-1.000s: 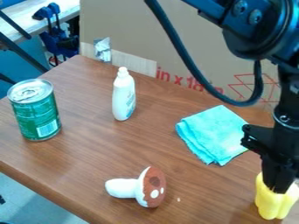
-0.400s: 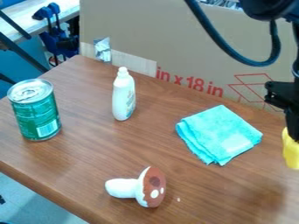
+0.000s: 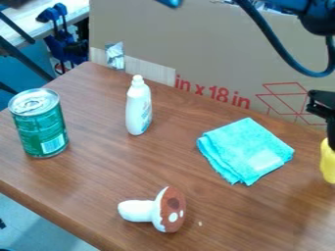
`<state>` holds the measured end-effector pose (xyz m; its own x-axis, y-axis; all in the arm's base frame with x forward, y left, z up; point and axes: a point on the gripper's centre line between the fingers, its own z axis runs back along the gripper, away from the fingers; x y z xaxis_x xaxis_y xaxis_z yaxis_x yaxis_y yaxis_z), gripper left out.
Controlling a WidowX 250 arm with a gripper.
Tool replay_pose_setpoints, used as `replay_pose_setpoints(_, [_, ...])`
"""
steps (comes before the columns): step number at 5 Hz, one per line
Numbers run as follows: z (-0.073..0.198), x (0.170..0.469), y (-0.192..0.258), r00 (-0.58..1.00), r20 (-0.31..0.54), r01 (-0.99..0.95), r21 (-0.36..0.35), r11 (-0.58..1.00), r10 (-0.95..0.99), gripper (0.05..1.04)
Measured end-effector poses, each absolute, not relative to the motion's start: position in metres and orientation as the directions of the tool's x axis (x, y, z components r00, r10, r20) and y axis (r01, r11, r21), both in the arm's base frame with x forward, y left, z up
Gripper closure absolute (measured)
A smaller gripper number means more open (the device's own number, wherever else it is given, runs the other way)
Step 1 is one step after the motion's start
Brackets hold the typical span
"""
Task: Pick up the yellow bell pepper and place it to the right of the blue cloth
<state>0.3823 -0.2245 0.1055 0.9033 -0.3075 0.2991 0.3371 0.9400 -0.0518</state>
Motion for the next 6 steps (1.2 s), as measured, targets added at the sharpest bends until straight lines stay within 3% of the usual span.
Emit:
replay_pose_setpoints(3, [0.090, 0.395, -0.212, 0.930, 0.278, 0.267, -0.059, 0.962, -0.241, 0.956])
replay_pose_setpoints(4, [0.090, 0.382, -0.210, 0.932, 0.274, 0.269, -0.083, 0.960, -0.237, 0.762])
replay_pose_setpoints(6, [0.132, 0.367, -0.207, 0.878, 0.403, 0.329, -0.112, 0.938, -0.259, 0.168])
